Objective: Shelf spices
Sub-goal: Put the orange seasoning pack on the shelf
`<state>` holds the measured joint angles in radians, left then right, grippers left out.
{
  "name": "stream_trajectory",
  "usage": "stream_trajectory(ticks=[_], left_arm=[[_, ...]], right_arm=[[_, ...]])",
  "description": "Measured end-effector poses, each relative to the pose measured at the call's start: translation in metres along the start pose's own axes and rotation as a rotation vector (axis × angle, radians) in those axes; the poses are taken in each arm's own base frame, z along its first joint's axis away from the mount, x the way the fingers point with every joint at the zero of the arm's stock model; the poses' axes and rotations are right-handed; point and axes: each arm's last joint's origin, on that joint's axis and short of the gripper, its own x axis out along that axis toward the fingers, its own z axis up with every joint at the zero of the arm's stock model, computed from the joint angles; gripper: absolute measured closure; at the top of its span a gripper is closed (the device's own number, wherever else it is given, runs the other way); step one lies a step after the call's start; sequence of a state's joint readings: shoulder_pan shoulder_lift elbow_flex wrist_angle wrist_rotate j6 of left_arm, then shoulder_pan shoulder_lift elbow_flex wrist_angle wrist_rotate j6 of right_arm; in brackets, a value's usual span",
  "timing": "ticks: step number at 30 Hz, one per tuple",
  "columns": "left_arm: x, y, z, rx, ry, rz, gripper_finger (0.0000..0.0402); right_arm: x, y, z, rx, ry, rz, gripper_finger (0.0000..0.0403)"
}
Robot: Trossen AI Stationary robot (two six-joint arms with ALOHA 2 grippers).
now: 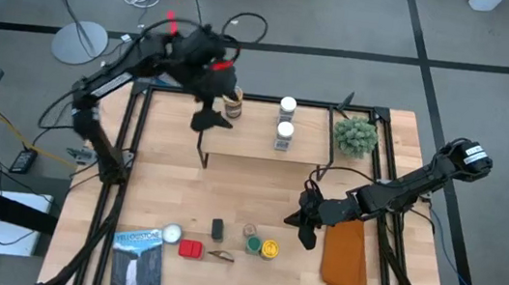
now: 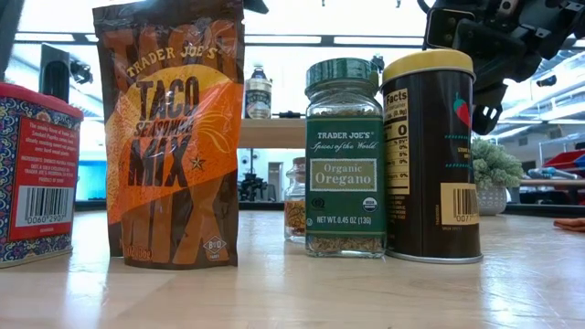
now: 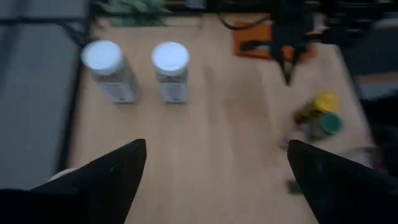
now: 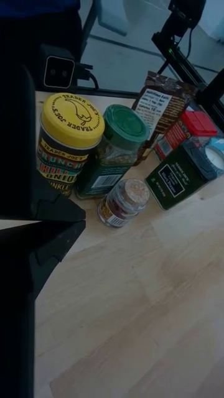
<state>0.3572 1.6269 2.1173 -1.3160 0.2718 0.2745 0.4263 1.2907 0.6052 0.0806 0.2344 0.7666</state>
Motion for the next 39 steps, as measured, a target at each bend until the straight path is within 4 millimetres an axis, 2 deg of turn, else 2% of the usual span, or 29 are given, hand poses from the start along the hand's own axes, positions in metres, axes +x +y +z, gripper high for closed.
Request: stream_trajectory(ticks=[3,6,14,19,23,26,29,33,39], left_arm=[[-0.004,-0.023,-0.012,0.001,-0.064,0.044,0.0005],[-0.003,-0.041,-0.037,-0.018,-0.106,0.018,0.0005],[0.003,-0.075,-0.126,-0.135,-0.204,0.097,0.0006],[0.0,-0.087,-0.176,-0.177,-0.234,0.082,0.0006],[0.006,-0.091,-0.205,-0.169,-0.281,0.061,0.0006],[0.011,-0.092,-0.219,-0.168,-0.318,0.059,0.0006],[0.02,-0.092,-0.229,-0.168,-0.311,0.059,0.0006],[0.031,-0.091,-0.236,-0.169,-0.288,0.062,0.0006],[0.04,-0.091,-0.237,-0.17,-0.252,0.065,0.0006]], right_arm=[[0.0,0.0,0.0,0.0,0.0,0.0,0.0399],[0.0,0.0,0.0,0.0,0.0,0.0,0.0399],[-0.001,0.002,0.005,0.004,-0.054,-0.033,0.0401],[-0.008,0.023,0.031,-0.008,-0.097,-0.046,0.0402],[-0.021,0.045,0.061,-0.033,-0.138,-0.103,0.0402],[-0.026,0.061,0.08,-0.11,-0.152,-0.128,0.0402],[-0.021,0.077,0.096,-0.222,-0.168,-0.127,0.0402],[0.005,0.089,0.107,-0.366,-0.15,-0.163,0.0402],[0.04,0.09,0.107,-0.426,-0.097,-0.195,0.0395]])
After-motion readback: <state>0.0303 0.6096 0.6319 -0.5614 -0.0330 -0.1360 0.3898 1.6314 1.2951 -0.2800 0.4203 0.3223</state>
